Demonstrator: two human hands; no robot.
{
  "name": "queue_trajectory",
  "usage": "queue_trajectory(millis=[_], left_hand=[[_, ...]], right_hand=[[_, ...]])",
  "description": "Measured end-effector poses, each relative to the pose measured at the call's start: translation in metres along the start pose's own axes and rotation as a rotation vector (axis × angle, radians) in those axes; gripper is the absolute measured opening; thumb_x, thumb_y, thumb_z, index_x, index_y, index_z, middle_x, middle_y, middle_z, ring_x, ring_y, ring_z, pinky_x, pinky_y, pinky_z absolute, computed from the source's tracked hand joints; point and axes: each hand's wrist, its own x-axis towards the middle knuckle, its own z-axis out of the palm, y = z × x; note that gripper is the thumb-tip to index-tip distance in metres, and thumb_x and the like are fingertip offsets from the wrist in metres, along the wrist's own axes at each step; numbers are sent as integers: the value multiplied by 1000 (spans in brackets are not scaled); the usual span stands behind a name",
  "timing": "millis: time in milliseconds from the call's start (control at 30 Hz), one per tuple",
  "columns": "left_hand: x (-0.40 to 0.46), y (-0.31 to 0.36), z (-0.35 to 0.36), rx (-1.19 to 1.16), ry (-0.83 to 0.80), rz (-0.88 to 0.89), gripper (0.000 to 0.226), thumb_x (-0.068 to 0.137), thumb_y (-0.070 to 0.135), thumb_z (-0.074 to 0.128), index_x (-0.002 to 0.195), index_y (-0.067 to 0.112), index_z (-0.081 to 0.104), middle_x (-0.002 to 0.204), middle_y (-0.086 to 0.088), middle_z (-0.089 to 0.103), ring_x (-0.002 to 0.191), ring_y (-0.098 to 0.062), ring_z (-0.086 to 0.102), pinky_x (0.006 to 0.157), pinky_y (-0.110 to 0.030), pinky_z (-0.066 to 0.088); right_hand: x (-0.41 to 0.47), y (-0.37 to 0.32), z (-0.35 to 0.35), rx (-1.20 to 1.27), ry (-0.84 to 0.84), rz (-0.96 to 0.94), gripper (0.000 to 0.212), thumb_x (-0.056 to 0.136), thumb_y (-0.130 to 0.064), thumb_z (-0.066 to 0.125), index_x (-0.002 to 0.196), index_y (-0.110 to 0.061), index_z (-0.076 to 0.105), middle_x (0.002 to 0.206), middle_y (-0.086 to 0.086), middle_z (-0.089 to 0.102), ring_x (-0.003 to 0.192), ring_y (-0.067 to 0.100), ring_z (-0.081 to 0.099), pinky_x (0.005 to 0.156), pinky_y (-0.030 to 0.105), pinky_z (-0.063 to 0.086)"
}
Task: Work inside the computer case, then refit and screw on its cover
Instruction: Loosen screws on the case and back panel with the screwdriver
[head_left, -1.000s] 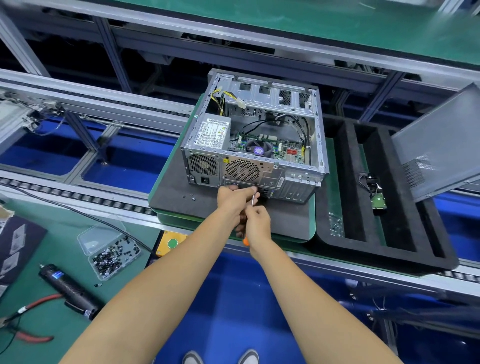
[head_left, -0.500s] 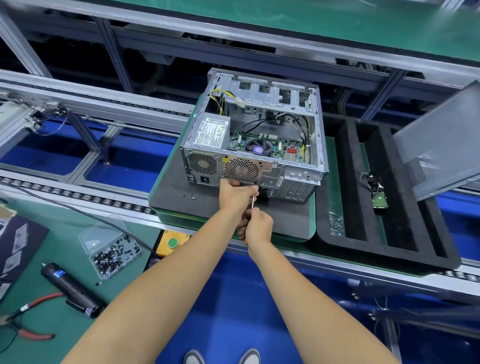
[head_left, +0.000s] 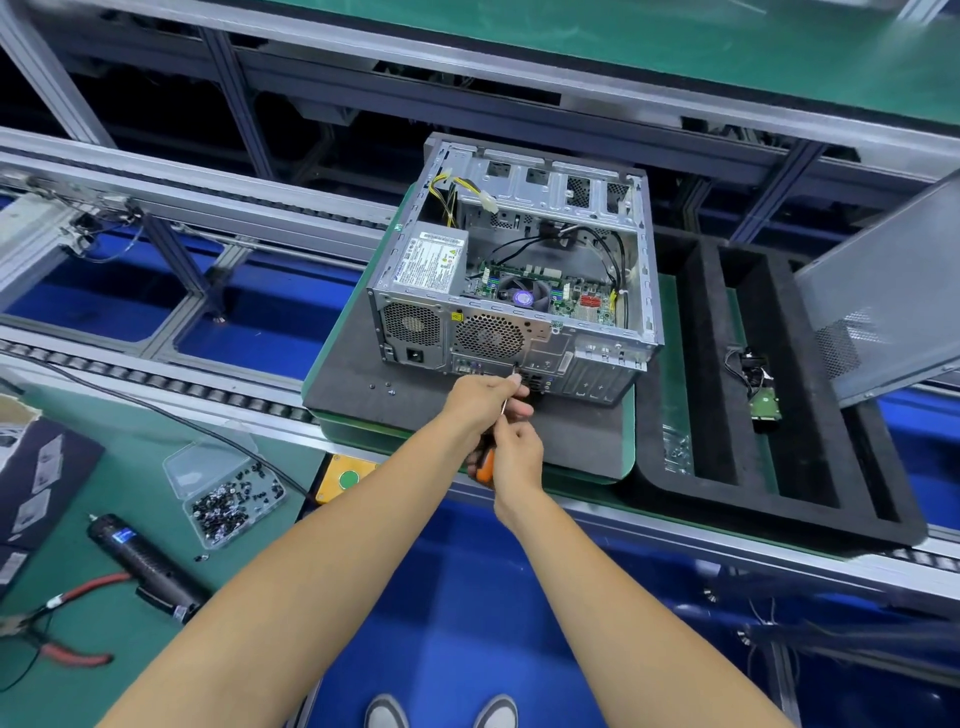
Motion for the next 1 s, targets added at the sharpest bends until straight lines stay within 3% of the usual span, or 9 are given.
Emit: queue_trajectory(millis=[233,433,533,633,733,833,900,933,1000], left_hand=[[-12,2,-5,-45,24,13,28,99,41,62,106,18,74,88,-2,79,78,-14,72,67,-26,55],[-55,-45,-8,50,457,-27,41,100,51,52,99,11,43,111,-20,60,90,-24,54,84,-46,50],[-79,-49,-7,-338,67,-293,56,98,67,43,100,11,45,73,-11,53,56,-19,44,49,-29,41],[-79,-41,-7,-423,-47,-273,53,102,61,43,85,12,51,55,-3,41,41,-11,31,36,-20,24],[-78,-34,-2,-444,-64,-236,52,104,54,45,71,14,48,55,-1,40,40,-9,26,33,-21,20],[-78,-33,-2,-458,-63,-218,49,106,49,43,74,13,50,56,0,38,41,-9,25,35,-21,18],[-78,-33,-2,-483,-52,-219,44,107,47,44,81,13,55,59,-1,44,43,-10,30,36,-20,22],[-78,-32,-3,-494,-44,-227,42,106,46,45,82,14,56,62,-1,49,44,-10,34,36,-19,24],[-77,-33,-4,-522,-48,-232,40,106,45,46,84,14,56,64,-1,52,45,-10,36,36,-18,25]], right_hand=[[1,-5,4,-80,29,-77,24,96,-22,54,83,-6,68,73,7,69,71,20,66,70,39,55],[-5,-11,2,-142,-1,-176,28,88,-21,63,61,-21,54,49,-11,52,53,11,51,60,33,43],[-9,-18,2,-238,0,-214,30,85,-25,64,57,-24,55,53,-9,56,59,16,53,66,42,46],[-12,-28,-1,-324,23,-218,27,84,-27,60,57,-28,62,71,4,65,71,25,58,72,51,51],[-9,-40,-5,-606,30,-305,17,91,-33,54,77,-27,62,104,10,51,101,27,46,76,43,41],[-9,-68,-15,-912,290,-932,35,79,-42,58,103,-19,50,106,-1,42,101,21,36,85,37,35],[-3,-108,-14,-979,293,-1322,56,71,-44,61,119,-16,51,112,2,46,101,20,38,89,34,30],[8,-132,-12,-1099,214,-1375,65,70,-46,62,127,-17,51,117,3,49,105,20,42,89,33,30],[33,-179,-6,-1488,-89,-1108,73,77,-51,63,141,-21,45,131,5,55,114,25,53,86,35,36]])
